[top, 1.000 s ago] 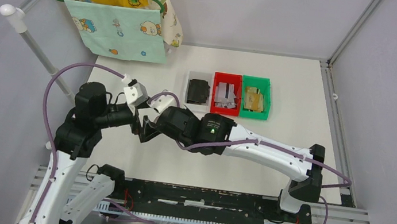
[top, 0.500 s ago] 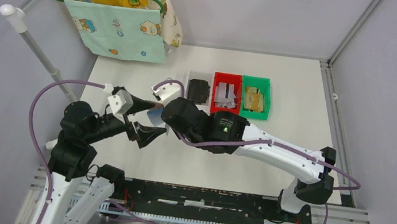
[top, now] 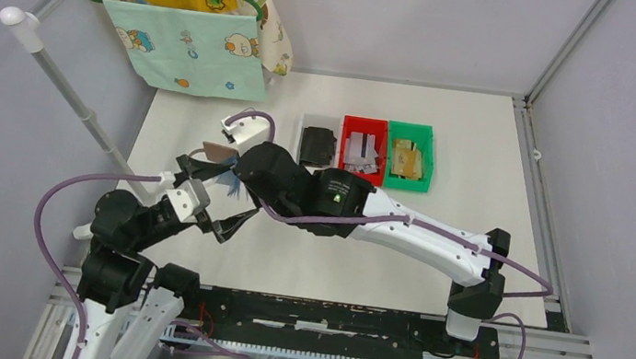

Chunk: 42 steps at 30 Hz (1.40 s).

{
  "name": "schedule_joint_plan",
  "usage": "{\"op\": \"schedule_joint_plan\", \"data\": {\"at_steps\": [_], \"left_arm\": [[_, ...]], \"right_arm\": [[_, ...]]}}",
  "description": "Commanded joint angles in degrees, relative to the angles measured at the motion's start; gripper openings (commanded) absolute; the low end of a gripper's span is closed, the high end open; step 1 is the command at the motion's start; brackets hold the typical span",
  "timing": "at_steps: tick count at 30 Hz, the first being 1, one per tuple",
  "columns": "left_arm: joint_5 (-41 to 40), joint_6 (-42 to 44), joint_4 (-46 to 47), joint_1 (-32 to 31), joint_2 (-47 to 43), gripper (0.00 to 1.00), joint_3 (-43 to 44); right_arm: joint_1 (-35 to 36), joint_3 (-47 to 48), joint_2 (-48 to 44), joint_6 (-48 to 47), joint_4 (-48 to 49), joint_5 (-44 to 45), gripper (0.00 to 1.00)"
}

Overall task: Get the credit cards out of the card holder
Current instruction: Remove the credit card from the card holder.

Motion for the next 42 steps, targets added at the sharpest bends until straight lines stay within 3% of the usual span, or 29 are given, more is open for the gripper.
{"op": "schedule_joint_plan", "data": {"at_steps": [1,11,18,23,33,42], "left_arm": [[-2.5,7.5,3.1,1.1,-1.7,1.00,-1.9],[-13.3,13.1,10.1,2.1,-6.2,1.00,-6.1],[-13.7,12.5,13.3,3.2,-7.1,1.00,-6.1],[-7.4,8.9,12.5,4.4,-7.3,1.00,-5.6],[-2.7,17.4,5.0,4.5,-8.5,1.00,-5.3],[-9.6,24.3,4.5,4.4,-10.1,1.00,-5.1]], "right_arm": [[0.5,3.9,1.6,0.1,5.5,1.3,0.00],[0.9,-1.3,-1.7,0.2,10.1,1.5,0.00],[0.9,-0.6,-1.2,1.1,10.8,-0.4,0.00],[0.9,1.6,0.3,1.1,11.3,-0.7,0.00],[0.3,-0.7,-0.6,2.2,14.4,-2.2,0.00],[-1.5,-5.9,-3.6,4.6,17.3,-6.1,0.00]]}}
